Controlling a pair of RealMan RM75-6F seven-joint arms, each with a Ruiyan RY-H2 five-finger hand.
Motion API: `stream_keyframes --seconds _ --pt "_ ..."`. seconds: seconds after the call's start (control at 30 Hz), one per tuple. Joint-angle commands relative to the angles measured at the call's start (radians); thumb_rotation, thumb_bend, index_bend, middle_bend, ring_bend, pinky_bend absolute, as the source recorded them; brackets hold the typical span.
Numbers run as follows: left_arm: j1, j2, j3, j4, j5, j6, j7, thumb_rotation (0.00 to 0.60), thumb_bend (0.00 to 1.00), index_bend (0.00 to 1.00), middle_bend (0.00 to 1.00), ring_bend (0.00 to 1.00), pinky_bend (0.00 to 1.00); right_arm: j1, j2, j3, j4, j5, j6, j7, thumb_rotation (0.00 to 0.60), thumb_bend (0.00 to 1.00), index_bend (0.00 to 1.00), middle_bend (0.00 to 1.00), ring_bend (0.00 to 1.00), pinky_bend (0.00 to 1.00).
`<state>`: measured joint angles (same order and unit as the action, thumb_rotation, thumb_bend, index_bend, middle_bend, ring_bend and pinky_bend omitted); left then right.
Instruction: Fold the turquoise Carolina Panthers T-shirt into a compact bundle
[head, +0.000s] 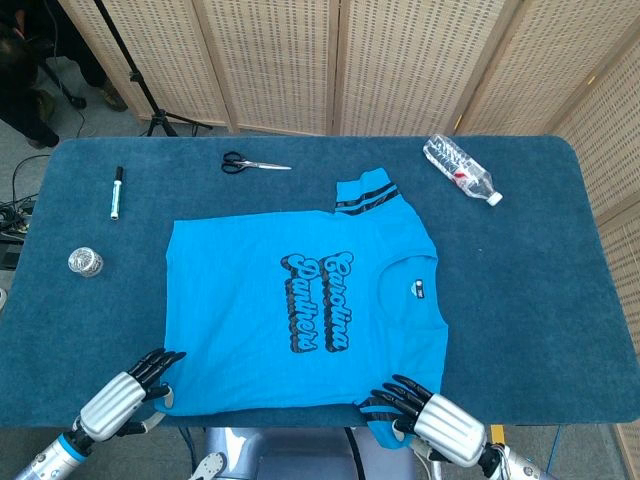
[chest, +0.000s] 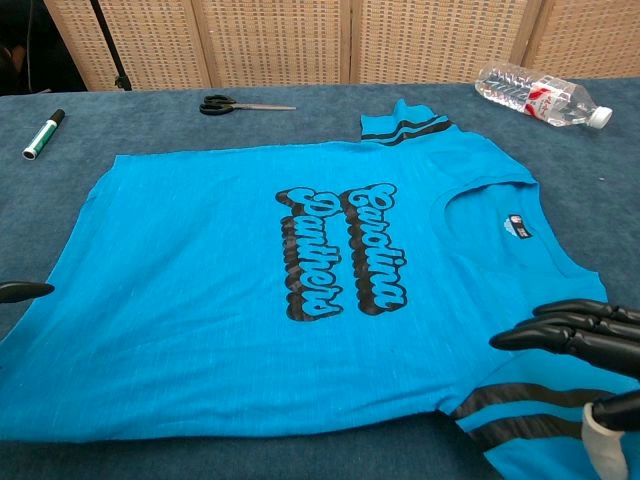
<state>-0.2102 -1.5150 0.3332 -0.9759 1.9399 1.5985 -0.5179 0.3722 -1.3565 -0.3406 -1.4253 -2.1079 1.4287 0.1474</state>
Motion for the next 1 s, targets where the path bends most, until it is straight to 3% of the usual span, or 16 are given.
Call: stream_keyframes --seconds 0.03,1.0 --pt "0.003 0.001 0.004 0.002 0.005 0.005 0.004 0.600 0.49 0.82 0.00 0.00 0.00 -0.003 0.000 -0.006 0.001 -0.009 0.005 -0.004 0.600 0.61 0.66 0.06 0.00 0.00" --pt "0.037 -0.009 0.055 0.050 0.069 0.070 -0.015 0.600 0.49 0.82 0.00 0.00 0.00 -0.032 0.003 -0.063 0.037 -0.099 0.069 0.000 0.600 0.61 0.66 0.07 0.00 0.00"
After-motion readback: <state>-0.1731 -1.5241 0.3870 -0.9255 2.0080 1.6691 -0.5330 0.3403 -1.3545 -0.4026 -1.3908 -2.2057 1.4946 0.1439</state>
